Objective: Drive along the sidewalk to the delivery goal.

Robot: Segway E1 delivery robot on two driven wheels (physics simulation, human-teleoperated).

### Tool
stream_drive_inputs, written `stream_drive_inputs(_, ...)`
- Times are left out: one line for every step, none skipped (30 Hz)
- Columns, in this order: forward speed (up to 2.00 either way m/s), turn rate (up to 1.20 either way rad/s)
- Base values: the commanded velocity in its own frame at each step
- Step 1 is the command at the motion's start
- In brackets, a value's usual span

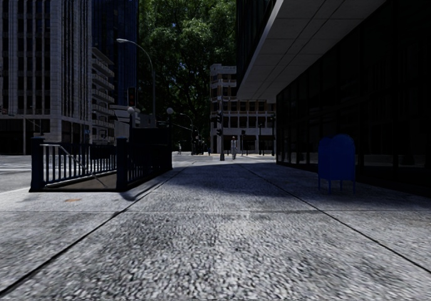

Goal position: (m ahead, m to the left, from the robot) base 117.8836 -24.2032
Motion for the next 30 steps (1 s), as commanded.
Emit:
stream_drive_inputs(1.98,0.00)
stream_drive_inputs(1.98,0.00)
stream_drive_inputs(1.98,0.00)
stream_drive_inputs(1.98,0.00)
stream_drive_inputs(1.98,0.00)
stream_drive_inputs(1.98,0.00)
stream_drive_inputs(1.98,0.00)
stream_drive_inputs(1.98,0.00)
stream_drive_inputs(1.98,0.00)
stream_drive_inputs(1.98,0.00)
stream_drive_inputs(1.98,0.00)
stream_drive_inputs(1.98,0.00)
stream_drive_inputs(1.98,0.00)
stream_drive_inputs(1.98,0.00)
stream_drive_inputs(1.98,0.00)
stream_drive_inputs(1.98,0.00)
stream_drive_inputs(1.98,0.00)
stream_drive_inputs(1.98,0.00)
stream_drive_inputs(1.98,0.00)
stream_drive_inputs(1.98,0.00)
stream_drive_inputs(1.98,0.00)
stream_drive_inputs(1.98,0.00)
stream_drive_inputs(1.98,0.00)
stream_drive_inputs(1.98,0.00)
stream_drive_inputs(1.98,0.00)
stream_drive_inputs(1.98,0.00)
stream_drive_inputs(1.98,0.00)
stream_drive_inputs(1.98,0.00)
stream_drive_inputs(1.98,0.00)
stream_drive_inputs(1.98,0.00)
